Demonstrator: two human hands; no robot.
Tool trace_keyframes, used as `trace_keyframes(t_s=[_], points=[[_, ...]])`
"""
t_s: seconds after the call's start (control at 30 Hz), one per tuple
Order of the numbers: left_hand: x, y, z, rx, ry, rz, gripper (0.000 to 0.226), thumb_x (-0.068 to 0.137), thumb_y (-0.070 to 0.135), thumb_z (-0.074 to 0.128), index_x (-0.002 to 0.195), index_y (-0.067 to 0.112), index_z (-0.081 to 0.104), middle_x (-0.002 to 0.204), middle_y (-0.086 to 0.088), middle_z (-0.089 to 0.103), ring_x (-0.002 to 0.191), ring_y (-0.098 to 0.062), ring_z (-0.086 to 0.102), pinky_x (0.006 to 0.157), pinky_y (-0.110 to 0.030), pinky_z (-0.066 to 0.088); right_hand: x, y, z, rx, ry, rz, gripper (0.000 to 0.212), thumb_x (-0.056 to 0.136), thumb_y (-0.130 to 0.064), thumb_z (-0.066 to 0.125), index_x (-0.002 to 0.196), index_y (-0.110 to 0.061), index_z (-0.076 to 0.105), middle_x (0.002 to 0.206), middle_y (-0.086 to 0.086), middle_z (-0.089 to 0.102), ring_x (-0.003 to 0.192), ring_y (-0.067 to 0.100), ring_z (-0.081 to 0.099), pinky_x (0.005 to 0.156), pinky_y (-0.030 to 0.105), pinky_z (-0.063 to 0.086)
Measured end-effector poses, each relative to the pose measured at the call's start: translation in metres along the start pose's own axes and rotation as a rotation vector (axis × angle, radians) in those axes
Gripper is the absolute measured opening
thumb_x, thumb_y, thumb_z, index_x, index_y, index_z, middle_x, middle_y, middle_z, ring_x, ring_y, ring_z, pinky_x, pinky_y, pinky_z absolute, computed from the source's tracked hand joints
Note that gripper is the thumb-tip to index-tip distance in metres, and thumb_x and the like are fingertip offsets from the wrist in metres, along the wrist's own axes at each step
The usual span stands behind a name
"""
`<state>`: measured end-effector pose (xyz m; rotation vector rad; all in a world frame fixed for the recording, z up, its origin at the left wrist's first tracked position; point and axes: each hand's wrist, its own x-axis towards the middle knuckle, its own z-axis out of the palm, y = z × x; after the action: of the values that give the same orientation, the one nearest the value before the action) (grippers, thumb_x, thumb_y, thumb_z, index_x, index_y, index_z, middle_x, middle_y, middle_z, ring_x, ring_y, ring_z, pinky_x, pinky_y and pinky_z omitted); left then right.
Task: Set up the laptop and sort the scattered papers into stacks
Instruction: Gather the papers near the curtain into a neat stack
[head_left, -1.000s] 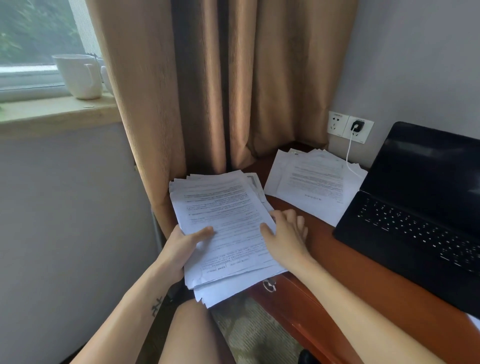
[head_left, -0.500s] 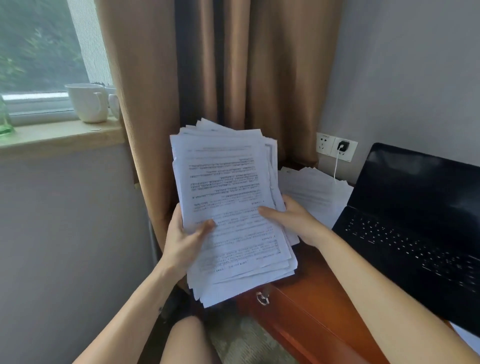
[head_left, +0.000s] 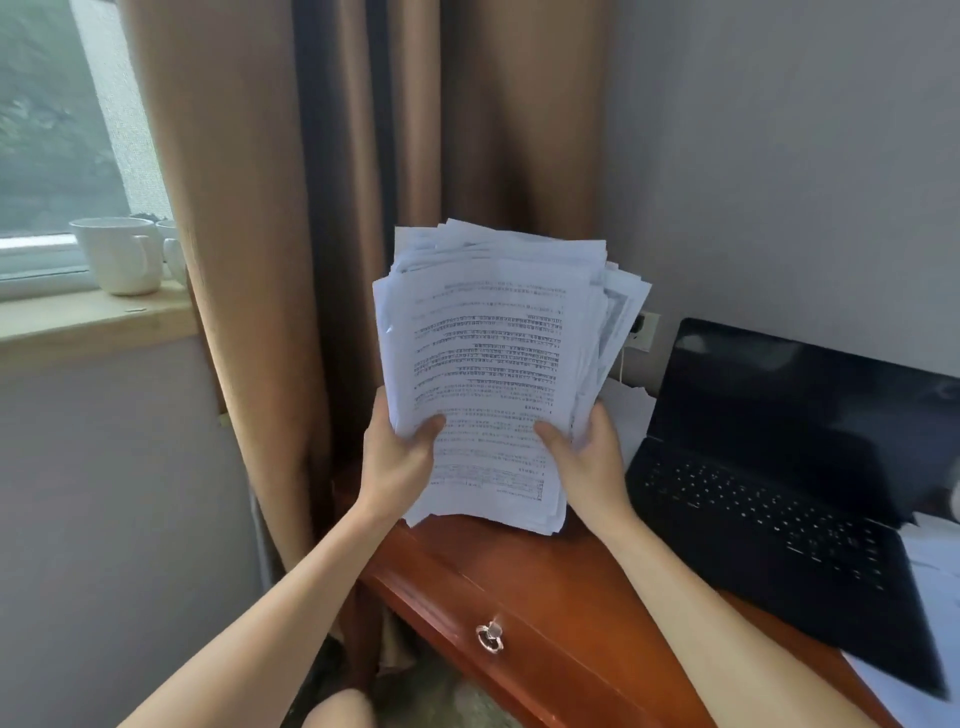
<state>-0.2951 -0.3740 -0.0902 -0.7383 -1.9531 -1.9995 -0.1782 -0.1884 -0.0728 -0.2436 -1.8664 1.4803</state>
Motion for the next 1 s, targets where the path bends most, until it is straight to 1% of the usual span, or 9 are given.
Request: trace_keyframes(t_s=[0.07, 0.17, 0.3, 0.5, 0.63, 0.73, 0.83, 0.93, 1.0], points=[[-0.003, -0.008, -0.001, -0.017, -0.016, -0.038, 0.052, 0.091, 0.021, 0.078, 0.137, 0.027, 0.054, 0.124, 0.010, 0.068, 0.116, -0.009, 0.066, 0.085, -0.020, 0.056, -0.007, 0.008, -0.002, -0.013, -0.013, -0.001, 0.044, 0.091, -0.014, 0.074, 0.130, -0.024, 0.056, 0.122, -0.014, 0.068, 0.117, 0.004, 0.063, 0.105, 0.040, 0.051], [-0.003, -0.009, -0.006, -0.047, -0.050, -0.103, 0.054, 0.084, 0.041, 0.081, 0.132, 0.029, 0.059, 0.121, 0.010, 0.072, 0.113, -0.013, 0.070, 0.088, -0.032, 0.061, -0.009, 0.010, -0.004, 0.003, -0.026, 0.010, 0.043, 0.090, -0.017, 0.076, 0.129, -0.024, 0.058, 0.122, -0.012, 0.070, 0.117, 0.007, 0.064, 0.104, 0.044, 0.052], [0.004, 0.000, -0.012, -0.124, -0.063, -0.146, 0.058, 0.081, 0.046, 0.081, 0.130, 0.023, 0.063, 0.120, 0.005, 0.075, 0.111, -0.017, 0.073, 0.090, -0.040, 0.063, -0.002, -0.004, -0.005, 0.084, -0.031, 0.015, 0.044, 0.090, -0.021, 0.076, 0.130, -0.024, 0.058, 0.123, -0.011, 0.070, 0.117, 0.008, 0.065, 0.104, 0.041, 0.051], [0.014, 0.016, -0.016, -0.152, -0.025, -0.129, 0.067, 0.075, 0.056, 0.082, 0.129, 0.023, 0.060, 0.118, 0.003, 0.074, 0.107, -0.019, 0.074, 0.085, -0.039, 0.064, 0.003, -0.007, -0.001, 0.106, -0.059, 0.003, 0.051, 0.093, -0.023, 0.073, 0.138, -0.022, 0.049, 0.128, -0.008, 0.067, 0.121, 0.010, 0.062, 0.107, 0.044, 0.050], [0.013, 0.016, -0.015, -0.157, -0.004, -0.139, 0.073, 0.071, 0.061, 0.083, 0.129, 0.025, 0.057, 0.119, 0.002, 0.073, 0.106, -0.019, 0.074, 0.086, -0.043, 0.064, 0.001, -0.005, 0.002, 0.093, -0.085, -0.015, 0.048, 0.093, -0.017, 0.071, 0.131, -0.030, 0.045, 0.125, -0.013, 0.066, 0.119, 0.005, 0.062, 0.100, 0.028, 0.052], [0.011, 0.015, -0.013, -0.187, -0.014, -0.168, 0.079, 0.071, 0.063, 0.083, 0.133, 0.023, 0.057, 0.120, 0.001, 0.073, 0.107, -0.021, 0.074, 0.088, -0.045, 0.064, -0.001, -0.002, 0.006, 0.032, -0.106, -0.025, 0.056, 0.092, -0.011, 0.072, 0.133, -0.029, 0.037, 0.129, -0.010, 0.062, 0.118, 0.002, 0.061, 0.095, 0.021, 0.053], [0.009, 0.017, -0.015, -0.216, 0.003, -0.181, 0.069, 0.075, 0.060, 0.082, 0.129, 0.023, 0.061, 0.116, 0.002, 0.076, 0.104, -0.020, 0.075, 0.084, -0.042, 0.064, 0.000, -0.002, 0.005, 0.042, -0.091, -0.027, 0.060, 0.092, -0.008, 0.071, 0.136, -0.026, 0.035, 0.126, -0.010, 0.062, 0.115, 0.002, 0.063, 0.094, 0.022, 0.054], [0.006, 0.018, -0.018, -0.223, -0.033, -0.176, 0.045, 0.088, 0.044, 0.081, 0.123, 0.020, 0.067, 0.111, 0.002, 0.078, 0.101, -0.021, 0.077, 0.082, -0.037, 0.065, 0.002, -0.004, 0.005, 0.056, -0.077, -0.021, 0.057, 0.091, -0.012, 0.072, 0.137, -0.025, 0.041, 0.121, -0.016, 0.066, 0.115, 0.002, 0.063, 0.094, 0.022, 0.054], [0.006, 0.019, -0.020, -0.214, -0.054, -0.161, 0.047, 0.084, 0.048, 0.083, 0.121, 0.021, 0.069, 0.110, 0.004, 0.079, 0.100, -0.019, 0.077, 0.081, -0.035, 0.065, 0.002, -0.005, 0.006, 0.033, -0.082, -0.030, 0.057, 0.090, -0.015, 0.075, 0.135, -0.027, 0.041, 0.119, -0.021, 0.066, 0.115, 0.001, 0.062, 0.092, 0.019, 0.052]])
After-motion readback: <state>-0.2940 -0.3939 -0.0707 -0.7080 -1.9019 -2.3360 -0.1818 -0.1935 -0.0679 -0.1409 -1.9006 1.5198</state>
